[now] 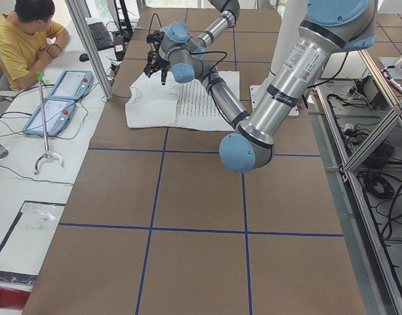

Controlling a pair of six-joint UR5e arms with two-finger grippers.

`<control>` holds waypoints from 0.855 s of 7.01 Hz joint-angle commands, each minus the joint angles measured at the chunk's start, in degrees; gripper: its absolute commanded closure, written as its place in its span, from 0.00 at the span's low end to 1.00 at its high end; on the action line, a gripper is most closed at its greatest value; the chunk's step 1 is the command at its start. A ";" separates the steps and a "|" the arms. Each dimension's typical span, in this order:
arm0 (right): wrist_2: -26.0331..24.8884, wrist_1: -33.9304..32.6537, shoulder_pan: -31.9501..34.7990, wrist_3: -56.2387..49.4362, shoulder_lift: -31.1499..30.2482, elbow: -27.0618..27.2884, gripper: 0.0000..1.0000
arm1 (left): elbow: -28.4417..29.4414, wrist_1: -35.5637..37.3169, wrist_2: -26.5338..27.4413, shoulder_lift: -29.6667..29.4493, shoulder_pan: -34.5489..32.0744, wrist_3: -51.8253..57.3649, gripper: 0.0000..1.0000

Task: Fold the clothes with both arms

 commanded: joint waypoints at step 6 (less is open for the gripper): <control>-2.83 -0.22 -2.67 -0.36 -0.78 -1.27 0.82 | -0.13 -0.13 0.00 0.03 -0.03 0.01 0.00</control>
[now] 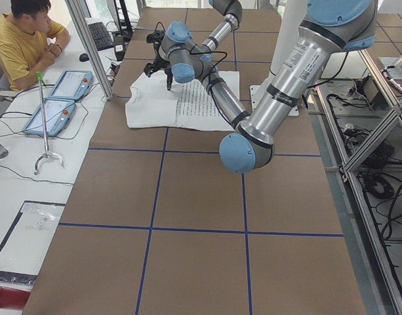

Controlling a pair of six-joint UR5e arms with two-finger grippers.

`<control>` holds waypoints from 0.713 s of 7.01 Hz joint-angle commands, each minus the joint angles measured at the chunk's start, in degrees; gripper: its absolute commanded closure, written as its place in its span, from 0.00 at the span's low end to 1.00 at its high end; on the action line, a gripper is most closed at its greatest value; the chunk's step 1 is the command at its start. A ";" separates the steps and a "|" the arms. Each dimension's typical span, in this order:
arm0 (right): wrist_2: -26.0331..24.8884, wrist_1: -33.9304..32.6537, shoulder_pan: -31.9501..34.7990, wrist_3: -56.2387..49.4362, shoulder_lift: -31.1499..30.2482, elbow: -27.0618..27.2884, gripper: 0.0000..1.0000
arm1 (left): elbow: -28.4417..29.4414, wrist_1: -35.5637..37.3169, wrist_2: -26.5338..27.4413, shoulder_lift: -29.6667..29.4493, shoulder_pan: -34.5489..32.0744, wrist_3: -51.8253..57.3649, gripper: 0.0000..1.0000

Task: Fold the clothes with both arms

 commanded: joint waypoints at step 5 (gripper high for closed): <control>0.25 -2.90 2.34 -1.77 -2.20 3.96 1.00 | 0.03 -0.18 0.00 0.87 0.09 0.00 0.00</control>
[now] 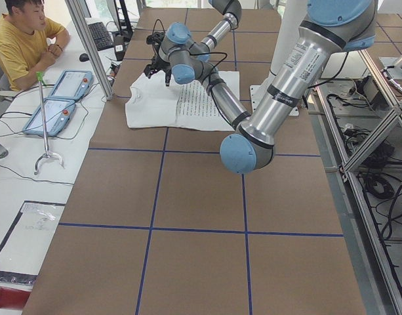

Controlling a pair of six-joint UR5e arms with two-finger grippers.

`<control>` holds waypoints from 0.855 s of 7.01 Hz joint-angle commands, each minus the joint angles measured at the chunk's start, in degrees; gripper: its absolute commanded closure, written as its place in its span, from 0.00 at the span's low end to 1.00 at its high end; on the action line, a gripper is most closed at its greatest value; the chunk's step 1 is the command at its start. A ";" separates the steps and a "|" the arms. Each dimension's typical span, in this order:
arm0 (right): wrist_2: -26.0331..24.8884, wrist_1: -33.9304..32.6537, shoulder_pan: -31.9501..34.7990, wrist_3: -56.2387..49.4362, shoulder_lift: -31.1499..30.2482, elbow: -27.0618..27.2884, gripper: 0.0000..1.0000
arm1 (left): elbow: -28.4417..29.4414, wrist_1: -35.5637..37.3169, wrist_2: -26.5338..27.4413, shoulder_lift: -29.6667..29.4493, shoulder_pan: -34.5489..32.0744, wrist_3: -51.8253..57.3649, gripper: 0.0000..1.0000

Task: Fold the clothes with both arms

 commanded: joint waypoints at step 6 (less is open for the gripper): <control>-1.03 -1.93 3.95 -8.82 -11.51 9.75 1.00 | 0.70 -0.34 -0.09 1.10 0.34 -0.44 0.00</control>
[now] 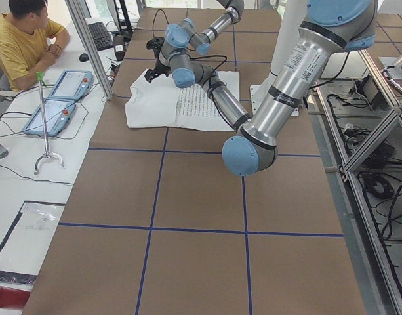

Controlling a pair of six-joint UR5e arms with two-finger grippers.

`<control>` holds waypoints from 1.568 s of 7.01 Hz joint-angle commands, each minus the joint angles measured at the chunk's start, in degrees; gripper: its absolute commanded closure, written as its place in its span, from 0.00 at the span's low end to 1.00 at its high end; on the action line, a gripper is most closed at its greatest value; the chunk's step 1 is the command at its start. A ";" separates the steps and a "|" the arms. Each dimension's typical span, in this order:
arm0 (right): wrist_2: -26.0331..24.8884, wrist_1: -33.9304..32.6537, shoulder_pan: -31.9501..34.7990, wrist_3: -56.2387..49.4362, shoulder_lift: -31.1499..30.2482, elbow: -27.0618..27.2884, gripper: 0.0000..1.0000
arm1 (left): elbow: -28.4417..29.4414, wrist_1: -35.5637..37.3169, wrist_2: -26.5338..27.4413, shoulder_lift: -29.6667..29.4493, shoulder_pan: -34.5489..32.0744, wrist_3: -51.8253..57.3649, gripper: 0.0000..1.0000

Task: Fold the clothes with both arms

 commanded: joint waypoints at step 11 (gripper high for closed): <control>-4.89 0.81 -16.34 28.82 -33.64 53.08 0.00 | -16.80 0.09 11.04 20.11 22.92 -44.96 0.00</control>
